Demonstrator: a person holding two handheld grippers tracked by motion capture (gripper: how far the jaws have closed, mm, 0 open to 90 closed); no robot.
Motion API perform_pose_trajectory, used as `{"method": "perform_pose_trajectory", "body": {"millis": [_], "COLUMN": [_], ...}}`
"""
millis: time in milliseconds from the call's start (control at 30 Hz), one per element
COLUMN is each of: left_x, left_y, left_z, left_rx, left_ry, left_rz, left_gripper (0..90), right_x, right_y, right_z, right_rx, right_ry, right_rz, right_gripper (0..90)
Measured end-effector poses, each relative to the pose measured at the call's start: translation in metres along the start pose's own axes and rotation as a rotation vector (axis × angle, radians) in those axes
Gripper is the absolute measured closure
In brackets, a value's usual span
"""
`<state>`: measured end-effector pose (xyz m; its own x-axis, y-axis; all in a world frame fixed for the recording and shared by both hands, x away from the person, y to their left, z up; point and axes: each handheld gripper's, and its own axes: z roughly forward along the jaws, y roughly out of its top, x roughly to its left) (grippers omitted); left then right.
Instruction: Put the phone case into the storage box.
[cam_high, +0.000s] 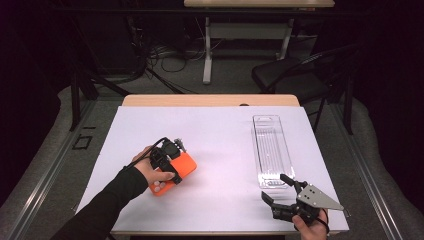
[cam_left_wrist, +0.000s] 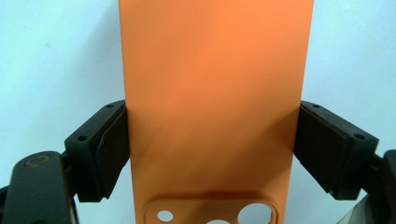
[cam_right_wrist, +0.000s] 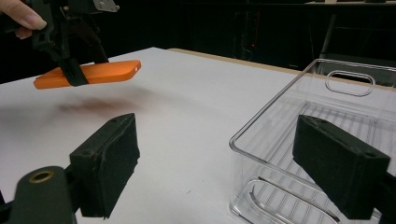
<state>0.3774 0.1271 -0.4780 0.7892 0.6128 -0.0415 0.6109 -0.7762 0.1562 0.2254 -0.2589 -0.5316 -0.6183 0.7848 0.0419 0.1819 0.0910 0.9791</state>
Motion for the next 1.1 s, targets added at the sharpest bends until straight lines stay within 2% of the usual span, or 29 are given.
{"method": "perform_pose_trajectory", "body": {"millis": [267, 400, 567, 633, 733, 800, 933, 1100], "left_x": [0.003, 0.003, 0.000, -0.002, -0.004, -0.005, -0.007, -0.011], "left_y": [0.005, 0.009, 0.016, 0.019, 0.024, 0.028, 0.036, 0.046], "left_z": [-0.014, -0.021, -0.027, -0.029, -0.033, -0.036, -0.043, -0.048], "left_rx": [-0.018, -0.026, -0.039, -0.040, -0.040, -0.040, -0.052, -0.058], "left_ry": [-0.013, -0.019, -0.014, -0.012, -0.009, -0.004, -0.004, -0.004], "left_rz": [0.008, 0.021, 0.031, 0.041, 0.058, 0.064, 0.076, 0.089], "left_gripper": [16.3, 16.3, 16.3, 16.3, 16.3, 16.3, 16.3, 16.3], "right_x": [0.000, 0.002, 0.002, 0.002, 0.001, 0.001, 0.001, 0.003], "right_y": [0.006, 0.013, 0.022, 0.027, 0.032, 0.036, 0.045, 0.055], "right_z": [0.003, 0.002, 0.001, 0.002, 0.006, 0.010, 0.018, 0.034], "right_rx": [0.013, 0.029, 0.026, 0.031, 0.055, 0.063, 0.085, 0.108], "right_ry": [-0.017, -0.010, 0.005, -0.003, -0.015, -0.016, -0.010, 0.018], "right_rz": [0.012, -0.009, -0.052, -0.076, -0.087, -0.092, -0.134, -0.172], "right_gripper": [13.9, 13.9, 13.9, 13.9, 13.9, 13.9, 14.0, 14.0]}}
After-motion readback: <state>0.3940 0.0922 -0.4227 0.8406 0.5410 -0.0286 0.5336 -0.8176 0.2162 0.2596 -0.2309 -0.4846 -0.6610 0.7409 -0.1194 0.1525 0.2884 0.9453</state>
